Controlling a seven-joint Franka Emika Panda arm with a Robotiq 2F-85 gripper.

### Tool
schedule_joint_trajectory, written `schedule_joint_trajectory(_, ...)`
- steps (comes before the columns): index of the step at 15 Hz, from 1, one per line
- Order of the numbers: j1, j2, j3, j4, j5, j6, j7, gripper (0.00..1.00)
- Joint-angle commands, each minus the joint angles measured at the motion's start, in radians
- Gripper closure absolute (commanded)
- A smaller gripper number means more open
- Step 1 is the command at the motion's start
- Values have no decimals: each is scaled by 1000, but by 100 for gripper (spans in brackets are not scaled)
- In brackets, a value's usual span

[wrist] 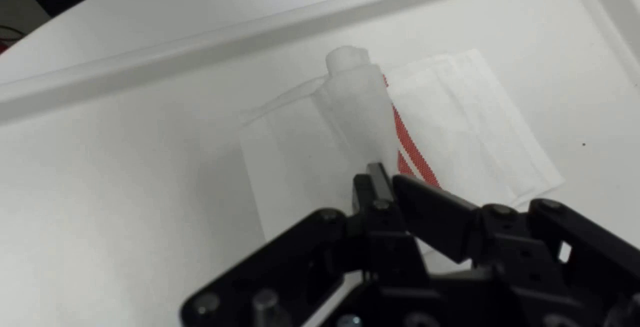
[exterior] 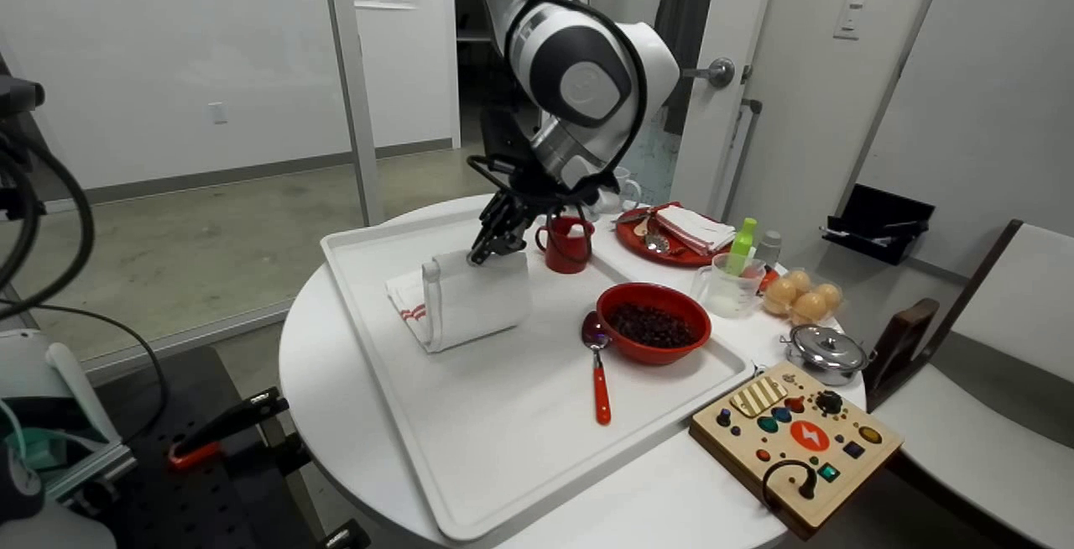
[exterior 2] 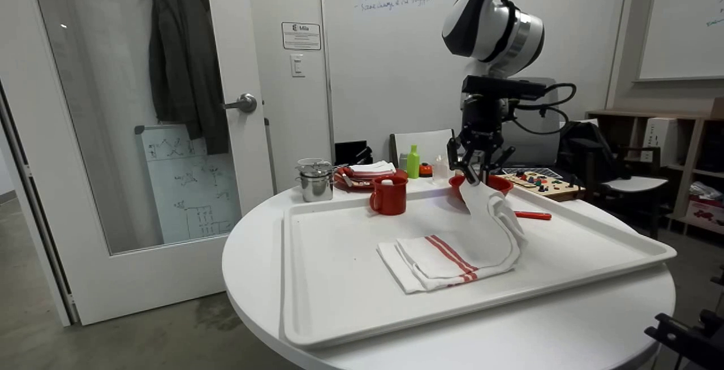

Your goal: Fold the towel in half from right to left

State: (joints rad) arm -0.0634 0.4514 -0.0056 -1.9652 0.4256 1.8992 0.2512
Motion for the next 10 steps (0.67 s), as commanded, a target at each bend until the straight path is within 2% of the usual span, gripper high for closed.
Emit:
schedule_joint_trajectory(1,34,-56,18,-21,31,-10,22,91)
schedule_joint_trajectory(5,68,-38,39,23,55,-10,62,92)
schedule_joint_trajectory(10,93,79,46,144,74,-14,143,91)
